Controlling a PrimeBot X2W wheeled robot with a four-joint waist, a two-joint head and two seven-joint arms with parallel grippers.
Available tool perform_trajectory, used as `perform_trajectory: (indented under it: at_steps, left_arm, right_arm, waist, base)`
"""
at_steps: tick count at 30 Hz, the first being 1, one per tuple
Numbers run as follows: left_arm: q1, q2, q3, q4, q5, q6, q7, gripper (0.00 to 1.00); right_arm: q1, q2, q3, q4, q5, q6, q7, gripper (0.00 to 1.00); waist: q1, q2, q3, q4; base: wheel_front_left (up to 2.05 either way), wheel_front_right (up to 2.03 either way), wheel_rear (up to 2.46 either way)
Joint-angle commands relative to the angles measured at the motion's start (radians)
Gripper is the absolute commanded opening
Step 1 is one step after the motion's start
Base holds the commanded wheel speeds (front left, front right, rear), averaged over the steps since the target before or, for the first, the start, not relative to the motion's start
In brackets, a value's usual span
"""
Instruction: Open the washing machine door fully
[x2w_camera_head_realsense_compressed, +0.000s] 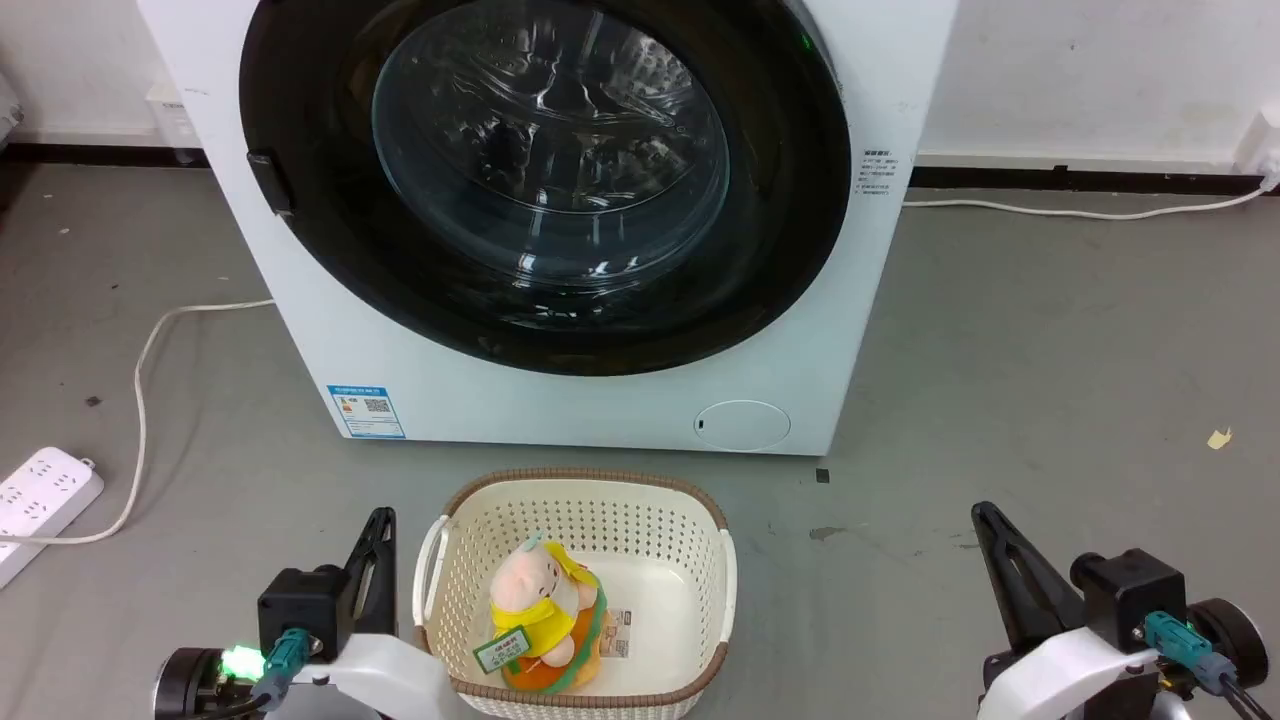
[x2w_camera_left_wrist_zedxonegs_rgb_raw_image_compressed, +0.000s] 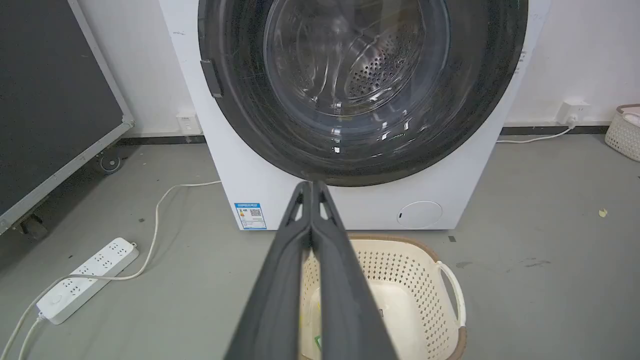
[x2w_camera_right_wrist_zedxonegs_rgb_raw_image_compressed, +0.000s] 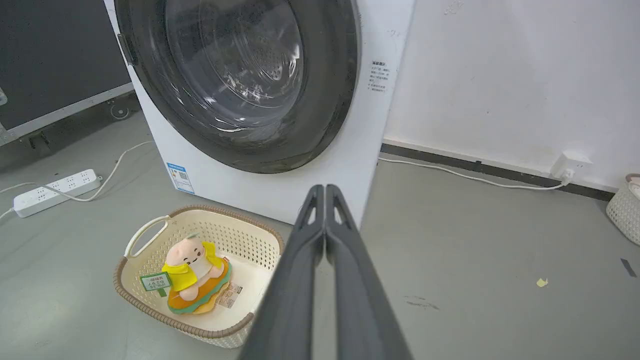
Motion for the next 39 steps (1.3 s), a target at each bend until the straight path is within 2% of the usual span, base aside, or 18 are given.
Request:
perform_trajectory:
  at_steps: [1, 23, 24, 39]
  left_arm:
    - [-0.014, 0.001, -0.001, -0.004, 0.002, 0.003, 0.000, 0.00]
    - [-0.014, 0.001, -0.001, -0.004, 0.002, 0.003, 0.000, 0.00]
    - [0.000, 0.000, 0.000, 0.000, 0.000, 0.000, 0.000, 1.00]
    - [-0.001, 0.000, -0.012, 0.004, -0.008, 0.002, -0.025, 1.00]
  right_arm:
    - [-0.013, 0.005, -0.001, 0.002, -0.006, 0.001, 0.001, 0.00]
    - [-0.013, 0.005, -0.001, 0.002, -0.006, 0.001, 0.001, 0.00]
    - [0.000, 0.000, 0.000, 0.000, 0.000, 0.000, 0.000, 1.00]
    - [-0.004, 0.000, -0.002, 0.009, 0.020, 0.000, -0.025, 1.00]
  waist:
    - [0.0000, 0.0000, 0.000, 0.000]
    - [0.0000, 0.0000, 0.000, 0.000]
    - [0.0000, 0.0000, 0.000, 0.000]
    - [0.0000, 0.0000, 0.001, 0.000]
  base:
    - [0.00, 0.00, 0.00]
    - [0.00, 0.00, 0.00]
    - [0.00, 0.00, 0.00]
    - [0.00, 0.00, 0.00]
